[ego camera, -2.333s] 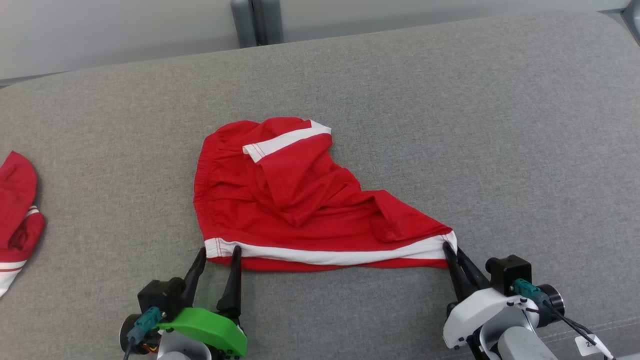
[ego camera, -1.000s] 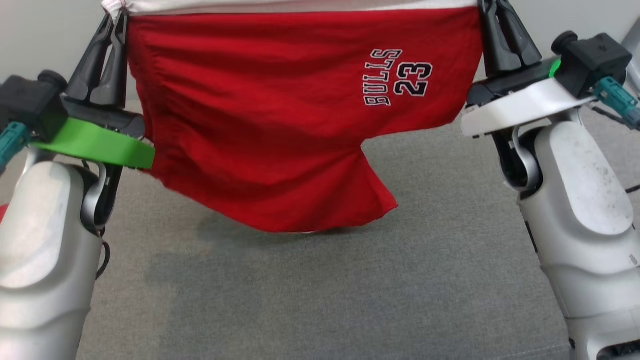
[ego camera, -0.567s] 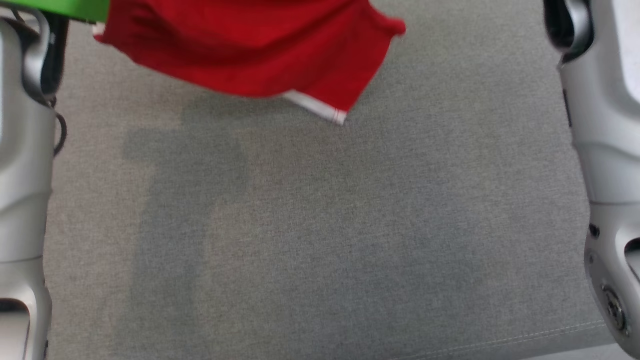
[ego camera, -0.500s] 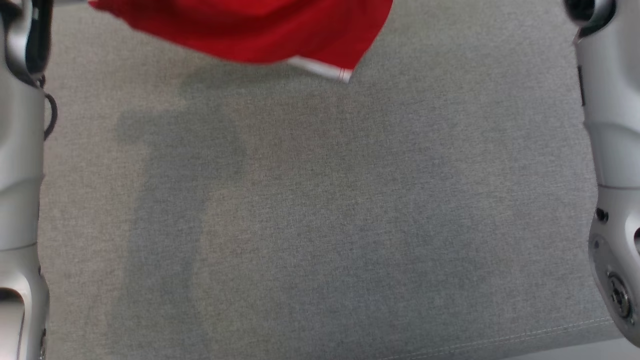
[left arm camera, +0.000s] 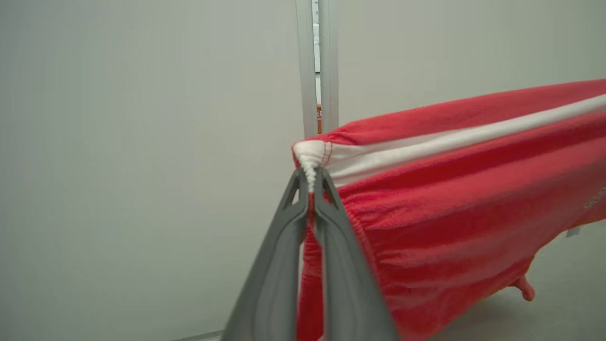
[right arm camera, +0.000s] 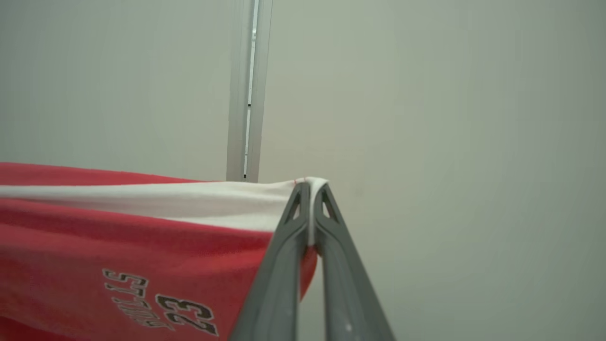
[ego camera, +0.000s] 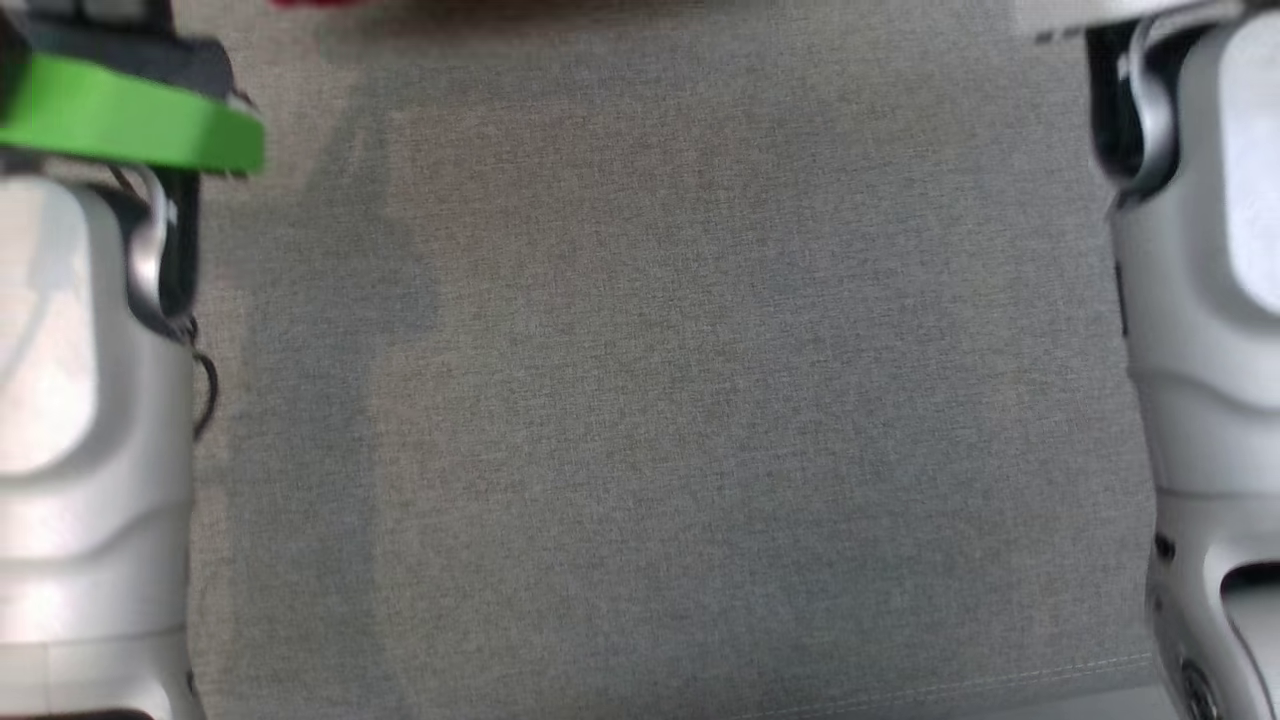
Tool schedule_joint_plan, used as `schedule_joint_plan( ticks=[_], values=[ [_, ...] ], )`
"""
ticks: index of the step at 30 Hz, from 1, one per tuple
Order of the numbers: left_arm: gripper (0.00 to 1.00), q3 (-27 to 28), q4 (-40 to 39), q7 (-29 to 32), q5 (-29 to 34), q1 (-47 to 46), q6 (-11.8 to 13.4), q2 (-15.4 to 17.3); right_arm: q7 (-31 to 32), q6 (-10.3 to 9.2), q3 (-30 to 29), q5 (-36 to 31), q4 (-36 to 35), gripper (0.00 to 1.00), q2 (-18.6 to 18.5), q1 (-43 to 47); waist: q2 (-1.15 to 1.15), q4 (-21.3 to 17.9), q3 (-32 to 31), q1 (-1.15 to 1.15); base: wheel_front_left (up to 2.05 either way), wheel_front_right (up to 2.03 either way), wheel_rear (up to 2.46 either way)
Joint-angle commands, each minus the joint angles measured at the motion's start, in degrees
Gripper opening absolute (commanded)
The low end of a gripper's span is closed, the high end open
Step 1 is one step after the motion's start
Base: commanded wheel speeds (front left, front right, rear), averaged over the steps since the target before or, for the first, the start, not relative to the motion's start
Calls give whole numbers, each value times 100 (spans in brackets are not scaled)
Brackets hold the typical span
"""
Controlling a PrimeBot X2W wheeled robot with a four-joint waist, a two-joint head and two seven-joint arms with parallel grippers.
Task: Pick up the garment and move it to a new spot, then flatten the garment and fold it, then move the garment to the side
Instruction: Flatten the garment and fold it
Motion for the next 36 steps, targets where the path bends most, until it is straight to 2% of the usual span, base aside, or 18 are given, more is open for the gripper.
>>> schedule_joint_plan(
  ticks=[1,9,17,28,36],
  values=[
    [0,102,21,5,-63,448,16,-57,0,-15,66,117,-31,0,-47,406,0,4,-97,-1,0,0,0],
    [0,512,157,5,-238,2404,16,-578,-1,-15,508,686,-136,0,-81,2399,0,16,-582,-1,0,0,0],
    [0,425,138,5,-289,3609,16,-788,-1,-15,696,1021,-65,0,-39,3818,0,49,-1291,-1,0,0,0],
    [0,361,149,5,-346,4948,16,-948,-1,-15,805,1211,83,0,17,5289,0,12,-2397,-1,0,0,0],
    [0,283,-20,5,-427,5600,16,-998,-1,-15,817,1311,-75,0,-31,5843,0,61,-2633,-1,0,0,0]
  ],
)
